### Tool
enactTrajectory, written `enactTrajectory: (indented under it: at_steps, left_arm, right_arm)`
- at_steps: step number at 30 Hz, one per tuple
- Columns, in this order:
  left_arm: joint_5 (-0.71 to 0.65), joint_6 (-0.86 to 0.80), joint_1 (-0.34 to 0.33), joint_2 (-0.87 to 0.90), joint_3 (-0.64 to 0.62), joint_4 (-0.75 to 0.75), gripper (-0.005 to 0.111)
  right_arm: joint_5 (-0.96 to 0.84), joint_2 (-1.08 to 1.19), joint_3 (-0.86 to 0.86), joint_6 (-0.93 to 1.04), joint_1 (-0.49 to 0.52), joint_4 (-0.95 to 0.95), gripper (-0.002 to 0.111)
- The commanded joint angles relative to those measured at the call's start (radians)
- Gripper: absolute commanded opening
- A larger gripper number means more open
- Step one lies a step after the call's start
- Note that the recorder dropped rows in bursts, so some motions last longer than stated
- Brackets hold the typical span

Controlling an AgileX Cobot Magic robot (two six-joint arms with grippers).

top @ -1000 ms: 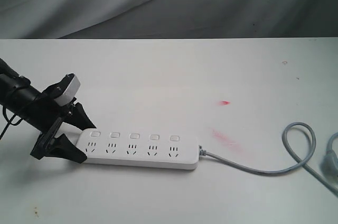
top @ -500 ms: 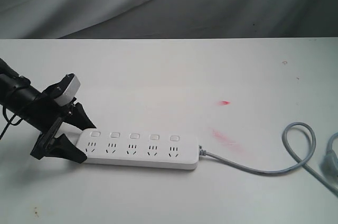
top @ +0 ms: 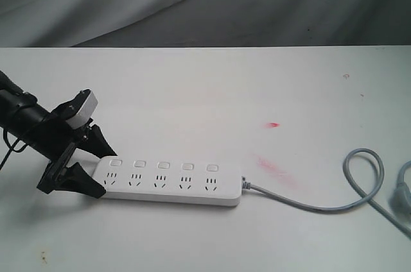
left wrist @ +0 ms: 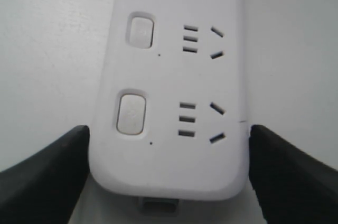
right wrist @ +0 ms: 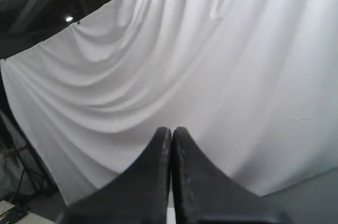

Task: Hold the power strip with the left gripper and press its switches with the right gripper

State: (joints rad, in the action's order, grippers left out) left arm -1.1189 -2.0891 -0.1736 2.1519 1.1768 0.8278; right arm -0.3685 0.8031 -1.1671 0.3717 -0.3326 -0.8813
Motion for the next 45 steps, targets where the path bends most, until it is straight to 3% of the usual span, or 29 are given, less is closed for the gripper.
enactTrajectory:
  at_steps: [1,7,12,24,29,40,45]
  left_arm:
    - [0.021,-0.004,0.003,-0.001,0.002,-0.016,0.041]
    - [0.021,-0.004,0.003,-0.001,0.002,-0.016,0.041]
    - [0.021,-0.004,0.003,-0.001,0.002,-0.016,0.041]
    - [0.021,-0.004,0.003,-0.001,0.002,-0.016,0.041]
    - [0.021,-0.004,0.003,-0.001,0.002,-0.016,0.041]
    - [0.021,-0.004,0.003,-0.001,0.002,-0.016,0.041]
    - [0.021,-0.004,0.003,-0.001,0.002,-0.016,0.041]
  right_arm:
    - [-0.089,-0.049,0.029,-0.255,0.068,0.345,0.000]
    - [-0.177,-0.111,0.125,-0.347,0.140,0.679,0.000]
    - [-0.150,-0.173,0.252,-0.359,0.195,0.773,0.000]
    - [0.136,-0.371,0.765,-0.357,0.327,0.819,0.000]
    - [0.146,-0.528,0.964,-0.351,0.380,0.819,0.000]
    - [0.116,-0.738,1.167,-0.351,0.406,0.843,0.000]
    - [0.041,-0.799,1.167,-0.351,0.406,0.856,0.000]
